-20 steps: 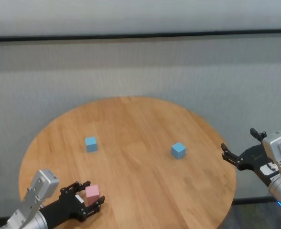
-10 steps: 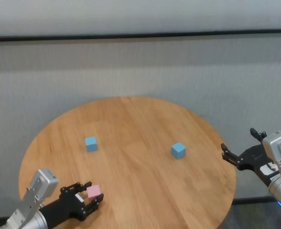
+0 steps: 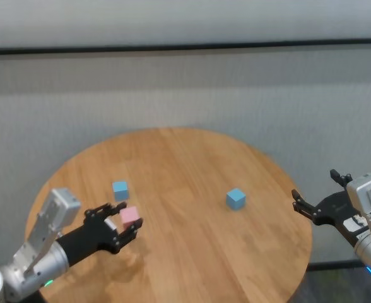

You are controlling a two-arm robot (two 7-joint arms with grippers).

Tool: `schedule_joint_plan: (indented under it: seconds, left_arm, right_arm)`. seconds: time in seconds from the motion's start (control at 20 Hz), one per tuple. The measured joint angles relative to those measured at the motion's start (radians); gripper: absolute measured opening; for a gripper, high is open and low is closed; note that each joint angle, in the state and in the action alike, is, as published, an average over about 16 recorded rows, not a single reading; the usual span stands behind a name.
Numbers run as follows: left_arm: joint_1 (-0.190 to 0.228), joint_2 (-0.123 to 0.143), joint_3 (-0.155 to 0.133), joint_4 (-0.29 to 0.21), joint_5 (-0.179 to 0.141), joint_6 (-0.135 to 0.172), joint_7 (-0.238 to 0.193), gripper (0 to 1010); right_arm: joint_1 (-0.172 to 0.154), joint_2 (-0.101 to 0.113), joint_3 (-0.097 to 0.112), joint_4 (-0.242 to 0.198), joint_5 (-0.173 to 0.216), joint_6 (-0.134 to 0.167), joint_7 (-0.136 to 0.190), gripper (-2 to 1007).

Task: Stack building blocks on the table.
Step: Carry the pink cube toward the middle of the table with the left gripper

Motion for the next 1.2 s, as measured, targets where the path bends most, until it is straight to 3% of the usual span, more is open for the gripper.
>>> schedule_joint_plan:
  seconds: [0.55, 1.2]
  left_arm:
    - [-0.1, -0.06, 0.048, 0.063, 0.03, 0.011, -0.005, 535]
    - [-0.183, -0.135, 0.097, 0.193, 0.079, 0.011, 0.011, 535]
  right_arm:
    - [0.0, 0.0, 0.0, 0.0, 0.0, 0.0, 0.0, 1001]
    - [0.0, 0.0, 0.0, 0.0, 0.0, 0.0, 0.0, 1001]
